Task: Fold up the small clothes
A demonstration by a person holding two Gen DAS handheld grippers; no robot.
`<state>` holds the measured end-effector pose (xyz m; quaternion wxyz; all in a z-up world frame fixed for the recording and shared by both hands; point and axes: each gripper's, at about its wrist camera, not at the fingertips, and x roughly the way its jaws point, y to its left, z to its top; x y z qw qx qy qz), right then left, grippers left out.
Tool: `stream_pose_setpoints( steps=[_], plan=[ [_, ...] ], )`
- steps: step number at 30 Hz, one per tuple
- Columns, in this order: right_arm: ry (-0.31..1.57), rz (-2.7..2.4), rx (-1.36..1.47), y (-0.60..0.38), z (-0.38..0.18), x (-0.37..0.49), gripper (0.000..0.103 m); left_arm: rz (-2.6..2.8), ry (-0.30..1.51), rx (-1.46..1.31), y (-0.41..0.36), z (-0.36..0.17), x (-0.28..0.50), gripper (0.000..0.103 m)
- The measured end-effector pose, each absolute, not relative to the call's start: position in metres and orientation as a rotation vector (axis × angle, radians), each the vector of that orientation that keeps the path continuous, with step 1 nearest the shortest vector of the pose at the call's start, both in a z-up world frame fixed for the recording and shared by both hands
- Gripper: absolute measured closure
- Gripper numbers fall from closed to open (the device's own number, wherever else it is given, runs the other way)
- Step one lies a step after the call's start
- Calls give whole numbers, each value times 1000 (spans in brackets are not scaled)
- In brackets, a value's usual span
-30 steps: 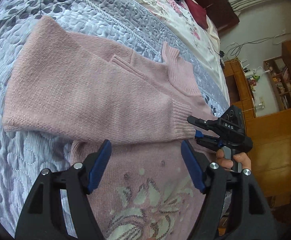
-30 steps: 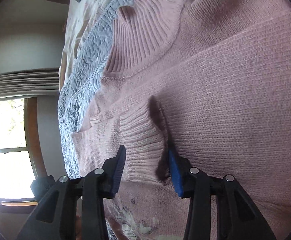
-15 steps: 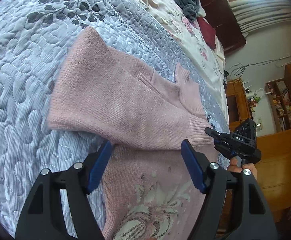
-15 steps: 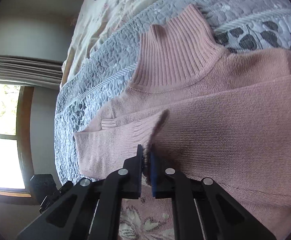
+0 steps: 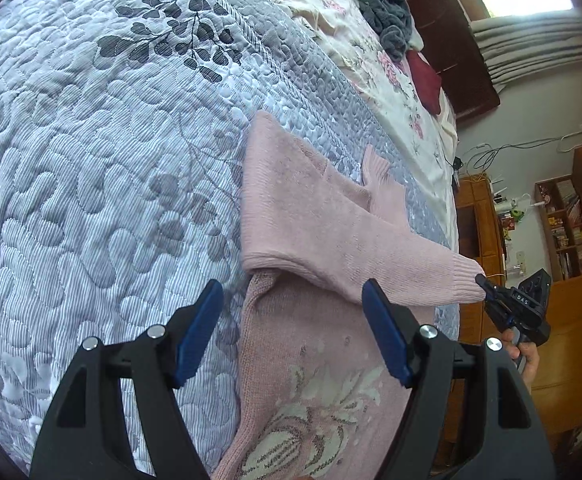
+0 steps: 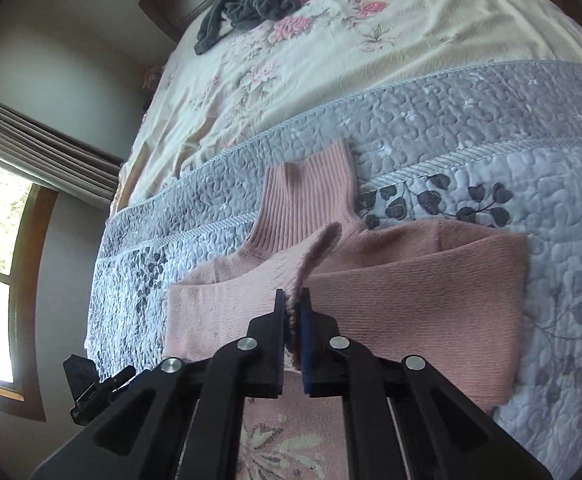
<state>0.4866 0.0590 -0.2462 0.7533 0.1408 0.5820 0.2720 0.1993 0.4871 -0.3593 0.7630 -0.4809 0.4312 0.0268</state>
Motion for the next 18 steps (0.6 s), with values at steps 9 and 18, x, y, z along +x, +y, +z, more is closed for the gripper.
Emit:
stream_pose_setpoints(
  steps=[9,18],
  plan=[
    [1269,520,320,20,-246,491,97,34,949,-1044,486,-353,217,32],
    [1303,431,367,-22,-276,497,97,-22,968,-1001,474,-346,260,32]
  ],
)
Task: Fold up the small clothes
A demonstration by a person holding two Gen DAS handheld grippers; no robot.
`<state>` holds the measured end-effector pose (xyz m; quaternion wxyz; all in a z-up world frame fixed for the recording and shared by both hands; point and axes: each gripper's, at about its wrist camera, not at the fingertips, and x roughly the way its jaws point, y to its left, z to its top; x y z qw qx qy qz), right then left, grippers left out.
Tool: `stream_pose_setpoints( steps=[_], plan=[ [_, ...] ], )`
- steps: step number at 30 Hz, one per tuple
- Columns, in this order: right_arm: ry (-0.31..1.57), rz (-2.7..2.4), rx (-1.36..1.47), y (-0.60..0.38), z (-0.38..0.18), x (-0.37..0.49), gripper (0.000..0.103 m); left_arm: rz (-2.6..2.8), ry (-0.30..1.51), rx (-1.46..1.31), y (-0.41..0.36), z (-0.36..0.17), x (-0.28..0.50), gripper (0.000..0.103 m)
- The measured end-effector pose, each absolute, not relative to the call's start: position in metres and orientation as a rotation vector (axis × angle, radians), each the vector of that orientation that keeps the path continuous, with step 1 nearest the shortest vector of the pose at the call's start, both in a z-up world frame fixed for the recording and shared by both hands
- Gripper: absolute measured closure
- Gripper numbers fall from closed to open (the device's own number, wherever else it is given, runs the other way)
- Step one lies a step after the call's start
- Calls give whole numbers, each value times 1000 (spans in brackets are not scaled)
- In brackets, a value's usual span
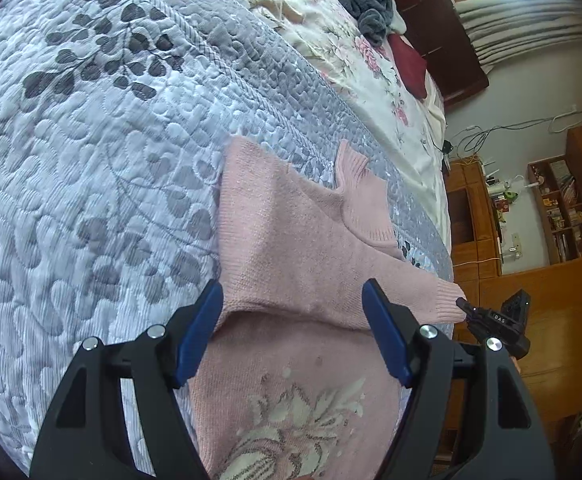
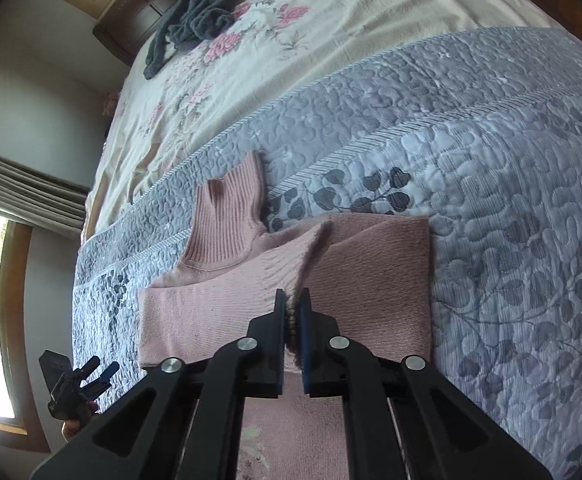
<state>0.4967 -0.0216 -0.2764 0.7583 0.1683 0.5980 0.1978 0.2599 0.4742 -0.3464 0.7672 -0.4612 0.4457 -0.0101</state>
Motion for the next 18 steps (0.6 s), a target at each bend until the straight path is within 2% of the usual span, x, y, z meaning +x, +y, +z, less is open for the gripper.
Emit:
stream_pose_setpoints(
  steps=[11,18],
  plan=[
    [1369,357,437,-58,-334,500,97,-104,1090,-909,437,-371,321,31],
    [1389,379,592,-86,-354,481,78,-98,1206,-862,425,-409,332,30]
  ],
)
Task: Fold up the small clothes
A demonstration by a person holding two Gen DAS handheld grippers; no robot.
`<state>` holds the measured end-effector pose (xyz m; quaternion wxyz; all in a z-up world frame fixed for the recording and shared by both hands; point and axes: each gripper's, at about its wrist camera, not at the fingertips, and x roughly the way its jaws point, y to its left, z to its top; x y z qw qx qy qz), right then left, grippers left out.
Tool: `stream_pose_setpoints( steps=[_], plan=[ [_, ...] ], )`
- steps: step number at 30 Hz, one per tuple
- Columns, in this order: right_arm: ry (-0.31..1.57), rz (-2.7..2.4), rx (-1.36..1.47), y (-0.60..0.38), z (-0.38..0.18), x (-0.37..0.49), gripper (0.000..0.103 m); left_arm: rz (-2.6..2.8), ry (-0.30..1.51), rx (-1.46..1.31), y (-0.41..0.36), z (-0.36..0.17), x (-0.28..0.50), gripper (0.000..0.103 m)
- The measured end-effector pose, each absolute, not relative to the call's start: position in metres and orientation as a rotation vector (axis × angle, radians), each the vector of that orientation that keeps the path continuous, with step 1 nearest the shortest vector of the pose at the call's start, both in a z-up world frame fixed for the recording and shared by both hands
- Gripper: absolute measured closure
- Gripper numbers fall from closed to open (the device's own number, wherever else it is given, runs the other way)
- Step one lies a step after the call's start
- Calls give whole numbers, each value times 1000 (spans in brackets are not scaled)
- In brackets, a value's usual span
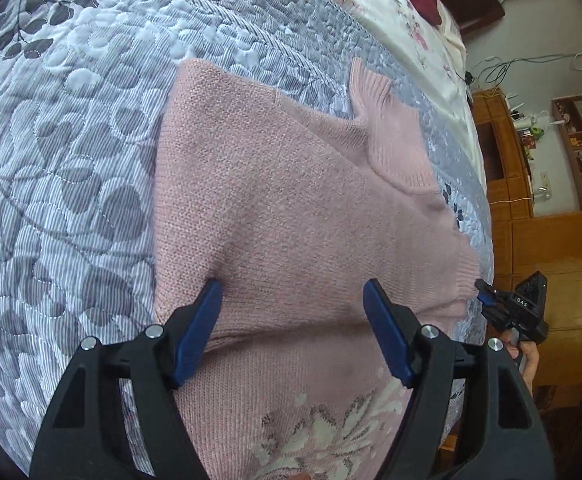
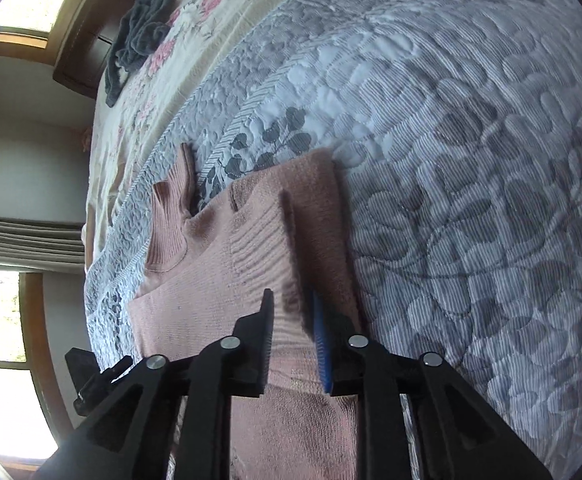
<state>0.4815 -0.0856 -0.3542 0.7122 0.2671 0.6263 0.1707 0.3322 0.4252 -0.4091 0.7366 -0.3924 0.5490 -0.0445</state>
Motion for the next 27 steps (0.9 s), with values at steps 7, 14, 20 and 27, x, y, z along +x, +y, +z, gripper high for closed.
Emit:
stream_pose_setpoints(
  steps=[7,14,20,27],
  plan=[
    [1429,330,464,-80,-371,474,88,-43,1242,-813,421,-413,335,35],
    [1253,382,506,-84,-326,490,80,-107,1133,-769,425,-368,356,30],
    [1327,376,498,-62,-367,516,86,-28,1147,-928,457,-403,379,31],
    [1290,468,532,-76,-353,494,85,-133,1097,-952,459,-393,365,34]
  ],
)
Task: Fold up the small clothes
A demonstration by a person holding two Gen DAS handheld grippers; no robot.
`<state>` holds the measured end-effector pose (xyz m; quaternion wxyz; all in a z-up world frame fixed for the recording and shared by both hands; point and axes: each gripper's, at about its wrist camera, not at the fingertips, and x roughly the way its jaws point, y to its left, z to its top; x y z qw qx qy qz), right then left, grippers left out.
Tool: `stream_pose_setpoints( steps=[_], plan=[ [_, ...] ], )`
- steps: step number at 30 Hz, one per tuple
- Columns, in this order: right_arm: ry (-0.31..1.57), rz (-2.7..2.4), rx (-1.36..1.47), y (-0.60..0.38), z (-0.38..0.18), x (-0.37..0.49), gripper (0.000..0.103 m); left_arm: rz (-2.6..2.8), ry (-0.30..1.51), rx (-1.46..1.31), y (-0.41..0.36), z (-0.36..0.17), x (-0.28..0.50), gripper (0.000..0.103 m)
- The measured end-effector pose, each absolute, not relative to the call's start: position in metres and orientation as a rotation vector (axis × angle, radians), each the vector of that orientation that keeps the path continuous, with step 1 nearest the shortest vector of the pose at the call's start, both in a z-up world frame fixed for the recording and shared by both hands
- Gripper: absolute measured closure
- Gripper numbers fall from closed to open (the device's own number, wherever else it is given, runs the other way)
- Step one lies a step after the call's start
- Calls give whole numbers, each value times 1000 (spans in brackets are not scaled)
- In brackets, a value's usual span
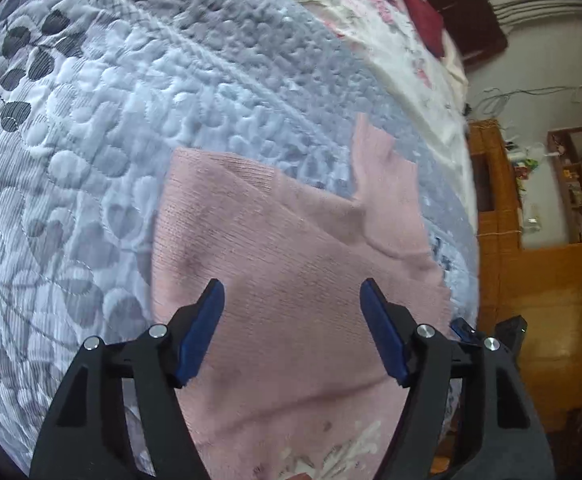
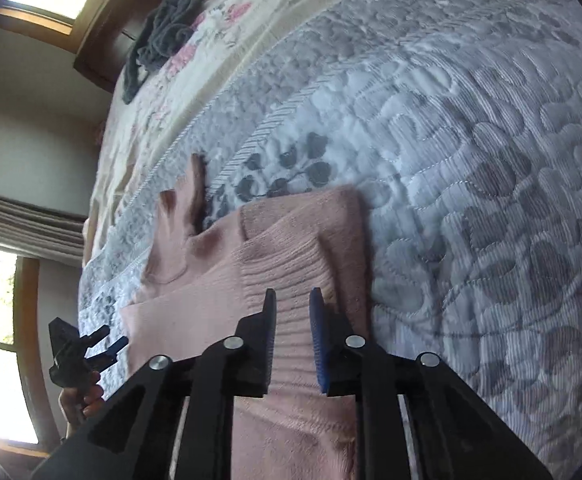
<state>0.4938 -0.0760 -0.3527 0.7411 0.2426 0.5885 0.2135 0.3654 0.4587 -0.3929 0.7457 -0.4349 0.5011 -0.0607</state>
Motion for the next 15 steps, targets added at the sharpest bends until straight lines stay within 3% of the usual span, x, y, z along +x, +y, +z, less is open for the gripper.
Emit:
stream_pose_setpoints(
  steps=[3,5,6,8,10,12,15],
  plan=[
    [1325,529,503,-73,-355,476,84,-263,1078,-928,440,-387,340,34],
    [1365,500,458,-76,-372,473,91,-237,1153,-826,426,-402,329,35],
    [1373,483,455,-80,-379,474,102,-203,1201,-767,421,-414,326,41],
    [1380,468,501,-88,-379,478,103,-194,1218,-714,419,-421,323,49],
    [1339,471,528,-90,-360,485,85,-216,1198,-738,423,-407,329,45],
    [1304,512,563,-86,-342,499,84,-232,1141,-731,431,-387,343,38],
    [1281,562,607,-68,-328,531,81,-242,1073,-768,449,-366,383,35]
  ],
)
